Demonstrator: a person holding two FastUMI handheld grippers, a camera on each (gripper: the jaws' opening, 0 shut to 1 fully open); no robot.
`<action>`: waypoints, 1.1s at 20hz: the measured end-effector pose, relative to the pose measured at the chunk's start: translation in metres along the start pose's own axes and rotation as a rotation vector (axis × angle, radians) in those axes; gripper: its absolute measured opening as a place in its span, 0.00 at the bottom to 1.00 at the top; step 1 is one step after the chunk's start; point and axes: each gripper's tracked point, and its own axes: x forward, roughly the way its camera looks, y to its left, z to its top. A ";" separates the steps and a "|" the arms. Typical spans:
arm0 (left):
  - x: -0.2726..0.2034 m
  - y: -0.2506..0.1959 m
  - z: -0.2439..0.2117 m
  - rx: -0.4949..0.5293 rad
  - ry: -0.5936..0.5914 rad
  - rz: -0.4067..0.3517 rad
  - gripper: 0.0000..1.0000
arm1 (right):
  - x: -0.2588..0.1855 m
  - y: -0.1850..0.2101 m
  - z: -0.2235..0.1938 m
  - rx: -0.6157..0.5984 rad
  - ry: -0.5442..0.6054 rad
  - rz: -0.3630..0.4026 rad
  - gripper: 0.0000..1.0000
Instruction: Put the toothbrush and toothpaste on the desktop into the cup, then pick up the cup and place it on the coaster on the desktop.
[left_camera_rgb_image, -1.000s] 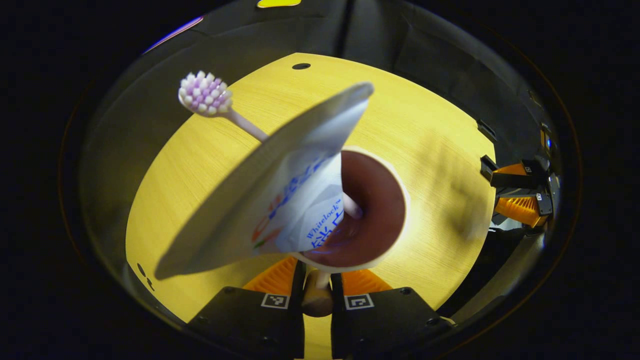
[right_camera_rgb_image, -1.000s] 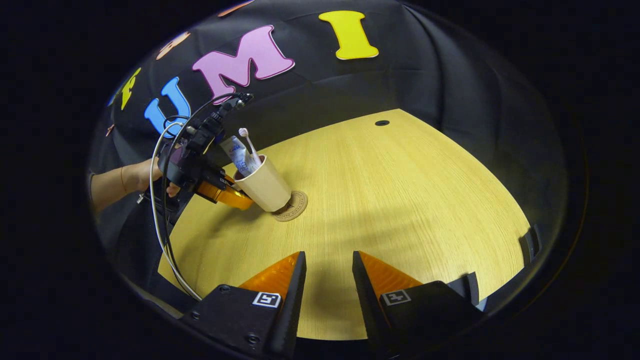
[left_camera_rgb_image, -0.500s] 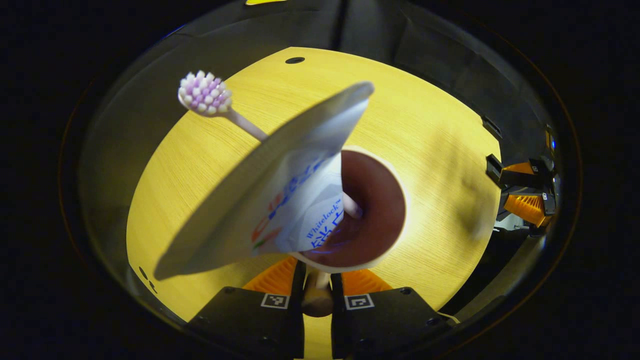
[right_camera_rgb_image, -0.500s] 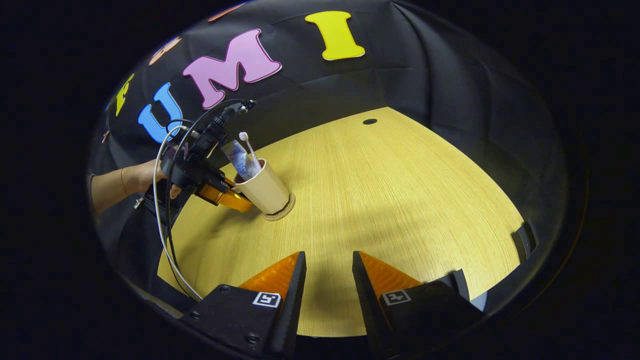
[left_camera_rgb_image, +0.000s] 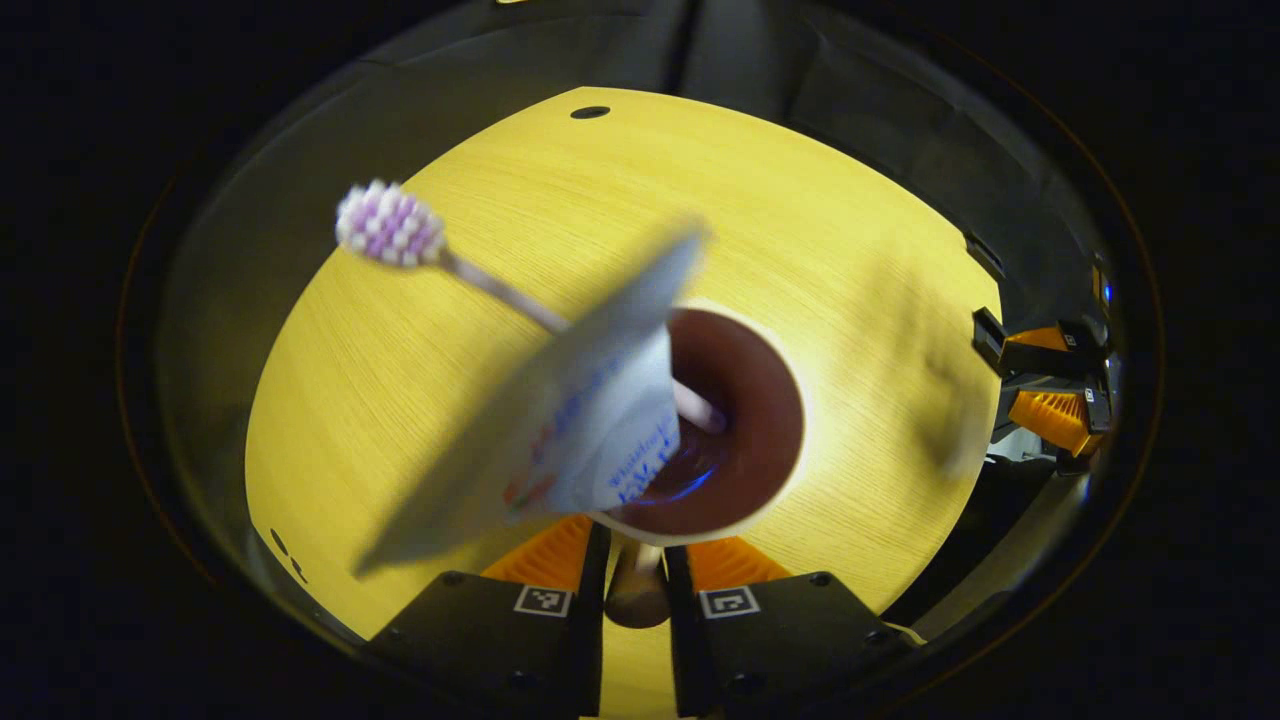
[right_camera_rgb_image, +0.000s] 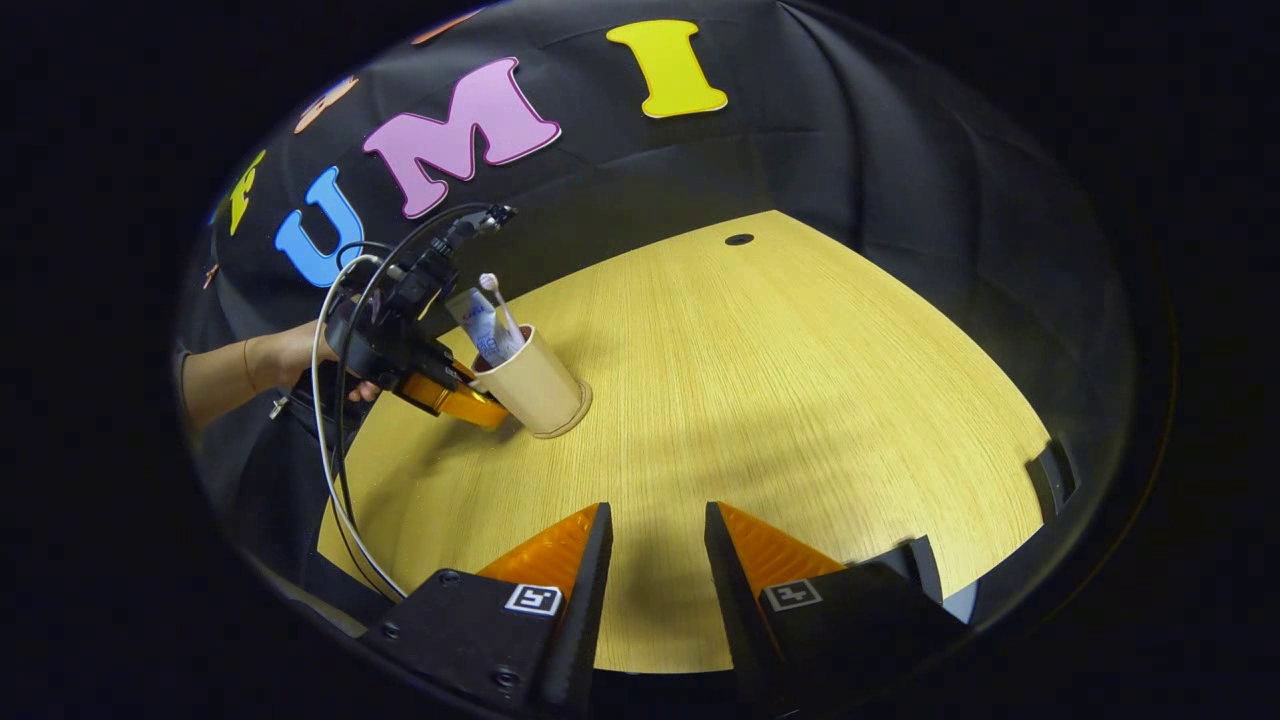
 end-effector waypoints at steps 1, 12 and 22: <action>-0.003 0.001 0.001 0.011 -0.009 0.005 0.36 | 0.000 0.000 -0.001 0.000 0.000 -0.001 0.58; -0.054 0.020 -0.013 -0.037 -0.171 0.104 1.00 | 0.005 0.013 0.002 -0.019 0.010 0.023 0.58; -0.128 0.019 -0.069 -0.242 -0.469 0.216 1.00 | 0.013 0.035 0.006 -0.104 0.057 0.080 0.58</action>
